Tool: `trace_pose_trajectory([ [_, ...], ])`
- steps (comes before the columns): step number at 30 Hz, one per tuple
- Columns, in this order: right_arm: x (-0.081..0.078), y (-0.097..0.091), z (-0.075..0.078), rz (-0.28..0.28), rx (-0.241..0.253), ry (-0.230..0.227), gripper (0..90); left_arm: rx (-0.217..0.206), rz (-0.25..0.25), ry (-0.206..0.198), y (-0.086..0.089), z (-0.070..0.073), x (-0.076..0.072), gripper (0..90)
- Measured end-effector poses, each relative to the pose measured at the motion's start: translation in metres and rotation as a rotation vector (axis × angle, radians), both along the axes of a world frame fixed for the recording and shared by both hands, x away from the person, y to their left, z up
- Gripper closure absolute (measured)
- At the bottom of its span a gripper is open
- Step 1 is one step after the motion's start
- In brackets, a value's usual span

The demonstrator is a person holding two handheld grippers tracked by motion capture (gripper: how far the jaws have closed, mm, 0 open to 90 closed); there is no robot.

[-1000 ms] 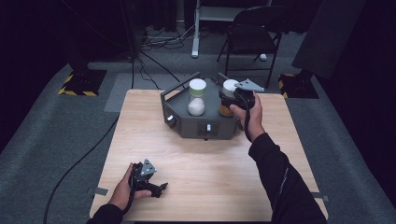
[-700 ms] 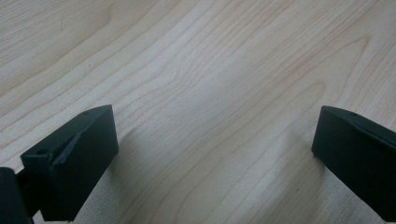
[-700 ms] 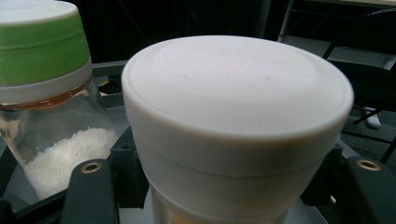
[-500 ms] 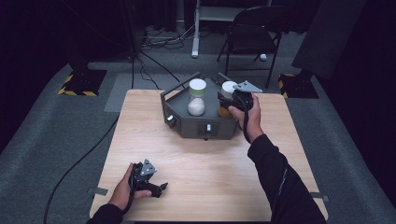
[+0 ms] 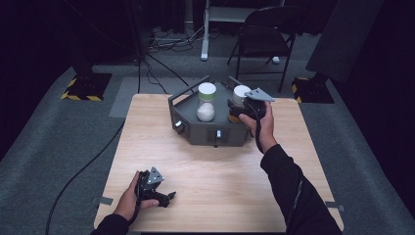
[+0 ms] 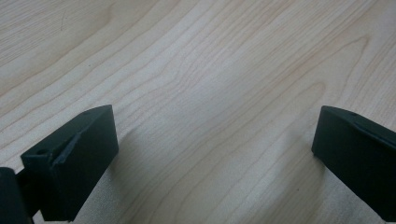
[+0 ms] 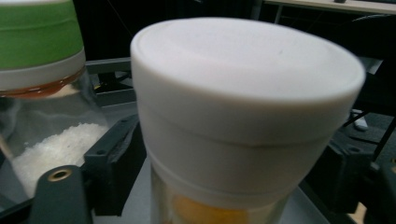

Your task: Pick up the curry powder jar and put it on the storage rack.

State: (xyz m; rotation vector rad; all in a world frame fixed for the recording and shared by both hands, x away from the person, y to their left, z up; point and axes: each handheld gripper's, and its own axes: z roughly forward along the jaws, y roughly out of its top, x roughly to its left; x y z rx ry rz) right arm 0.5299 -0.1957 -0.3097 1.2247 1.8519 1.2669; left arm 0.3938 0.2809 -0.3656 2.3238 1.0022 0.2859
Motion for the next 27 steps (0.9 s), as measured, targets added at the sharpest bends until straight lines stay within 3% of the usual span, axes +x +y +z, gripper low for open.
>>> trace_pose_trajectory([
  [2, -0.004, 0.007, -0.001, -0.031, -0.025, -0.005, 9.3, 0.0, 0.0, 0.0, 0.0, 0.0, 0.0, 0.3],
  [5, -0.011, 0.01, -0.001, -0.017, -0.063, -0.022, 7.2, 0.0, 0.0, 0.0, 0.0, 0.0, 0.0, 0.3],
  [15, -0.029, 0.004, 0.0, 0.01, -0.049, -0.031, 7.2, 0.0, 0.0, -0.001, 0.0, 0.0, 0.0, 0.3],
  [27, -0.071, -0.01, -0.015, 0.073, -0.057, -0.059, 6.4, 0.0, 0.001, 0.0, 0.0, 0.0, 0.0, 0.3],
])
